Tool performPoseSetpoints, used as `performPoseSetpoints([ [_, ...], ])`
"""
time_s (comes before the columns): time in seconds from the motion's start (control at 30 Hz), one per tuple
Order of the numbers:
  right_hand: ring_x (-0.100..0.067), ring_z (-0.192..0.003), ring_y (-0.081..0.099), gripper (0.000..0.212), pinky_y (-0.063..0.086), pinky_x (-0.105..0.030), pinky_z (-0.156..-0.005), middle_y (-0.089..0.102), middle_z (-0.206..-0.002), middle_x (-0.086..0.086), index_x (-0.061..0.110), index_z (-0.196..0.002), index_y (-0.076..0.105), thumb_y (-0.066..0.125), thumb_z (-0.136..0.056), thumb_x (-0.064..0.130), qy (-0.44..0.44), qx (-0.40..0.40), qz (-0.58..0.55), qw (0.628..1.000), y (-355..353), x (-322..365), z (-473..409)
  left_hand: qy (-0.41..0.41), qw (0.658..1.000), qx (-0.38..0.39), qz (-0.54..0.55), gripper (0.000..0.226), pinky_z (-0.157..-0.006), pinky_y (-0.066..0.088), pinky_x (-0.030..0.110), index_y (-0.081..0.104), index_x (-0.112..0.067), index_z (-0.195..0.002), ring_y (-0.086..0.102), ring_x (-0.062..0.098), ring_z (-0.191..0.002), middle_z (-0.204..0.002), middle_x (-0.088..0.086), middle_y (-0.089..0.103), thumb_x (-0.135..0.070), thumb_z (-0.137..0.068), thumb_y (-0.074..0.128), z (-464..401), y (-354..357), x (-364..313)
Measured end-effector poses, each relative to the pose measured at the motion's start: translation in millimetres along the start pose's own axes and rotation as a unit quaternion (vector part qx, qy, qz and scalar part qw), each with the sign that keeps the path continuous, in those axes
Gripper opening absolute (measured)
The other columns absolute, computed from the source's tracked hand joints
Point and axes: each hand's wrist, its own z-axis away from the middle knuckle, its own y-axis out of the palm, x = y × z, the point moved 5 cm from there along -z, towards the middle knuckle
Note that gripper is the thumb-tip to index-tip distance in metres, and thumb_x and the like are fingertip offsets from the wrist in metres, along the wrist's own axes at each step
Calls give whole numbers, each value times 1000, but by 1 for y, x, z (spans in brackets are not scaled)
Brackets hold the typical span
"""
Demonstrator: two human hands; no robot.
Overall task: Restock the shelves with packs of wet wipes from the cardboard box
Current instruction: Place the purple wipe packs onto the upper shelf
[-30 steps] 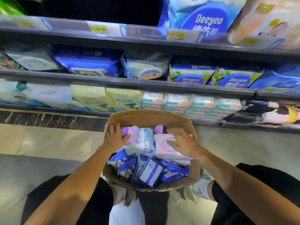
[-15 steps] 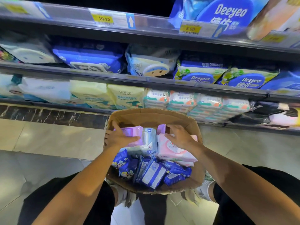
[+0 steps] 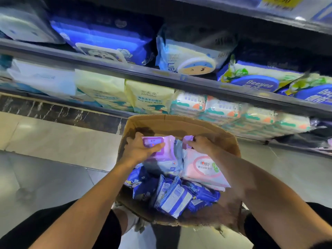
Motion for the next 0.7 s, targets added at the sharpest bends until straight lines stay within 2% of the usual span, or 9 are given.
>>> performPoseSetpoints([
  [0.07, -24, -86, 64, 45, 44, -28, -74, 67, -91, -5, 16, -96, 68, 54, -89, 59, 10, 34, -3, 999, 12, 1, -29, -3, 1000, -9, -10, 83, -99, 43, 34, 46, -18, -122, 47, 27, -117, -130, 12, 43, -67, -65, 79, -5, -2, 4],
  [0.13, -26, -99, 66, 52, 48, -31, -87, 69, -102, -6, 18, -108, 70, 57, -86, 63, 24, 41, -37, 998, 17, 9, -41, -6, 1000, -8, -11, 78, -92, 42, 31, 45, -15, -124, 47, 22, -108, -127, 11, 42, -59, -70, 80, -9, -2, 8],
  [0.2, -25, -96, 60, 38, 47, -31, -91, 68, -99, -9, 15, -106, 71, 58, -94, 49, 39, 55, -58, 996, 19, 17, -43, -4, 1000, -4, -5, 79, -88, 43, 29, 45, -16, -125, 48, 21, -105, -124, 9, 42, -56, -69, 83, -9, -1, 12],
  [0.3, -27, -73, 60, 39, 44, -27, -67, 64, -61, -7, 16, -58, 65, 57, -89, 38, 64, 90, -18, 994, 29, 19, -54, 1, 1000, 5, 30, 90, -90, 47, 30, 41, -20, -130, 52, 22, -110, -128, 7, 41, -57, -62, 87, -10, 1, 18],
  [0.37, -27, -64, 60, 33, 40, -23, -58, 59, -48, -3, 13, -46, 62, 55, -69, 35, 76, 102, 12, 992, 36, 12, -64, 8, 999, 0, 39, 99, -97, 48, 33, 39, -22, -134, 51, 21, -110, -130, 5, 40, -59, -56, 88, -10, 2, 18],
  [0.47, -23, -68, 60, 29, 39, -22, -60, 69, -72, -4, 18, -65, 66, 63, -71, 46, 72, 79, -14, 994, 34, 4, -65, -1, 999, 1, 42, 102, -99, 50, 36, 37, -24, -138, 52, 22, -112, -131, 7, 41, -56, -57, 90, -8, 2, 19],
  [0.57, -24, -93, 66, 56, 46, -26, -72, 67, -99, 2, 22, -98, 66, 76, -66, 66, 81, -22, -41, 996, 8, -4, -46, -19, 999, 21, 42, 123, -99, 51, 42, 36, -22, -139, 55, 25, -118, -131, 5, 52, -75, -36, 78, -9, 2, 17],
  [0.63, -27, -101, 65, 58, 45, -28, -74, 66, -101, -2, 20, -98, 64, 78, -66, 66, 59, -36, -26, 997, -8, -5, -28, -15, 999, 12, 35, 125, -100, 50, 43, 38, -20, -138, 57, 26, -118, -126, 2, 58, -75, -32, 76, -9, -1, 10],
  [0.7, -24, -93, 65, 38, 42, -26, -71, 67, -94, -4, 23, -86, 67, 81, -72, 56, 27, -40, -44, 998, -25, -8, -6, -6, 999, 1, 42, 124, -100, 50, 44, 38, -24, -137, 56, 26, -119, -124, -1, 60, -70, -31, 82, -9, -3, 1],
])
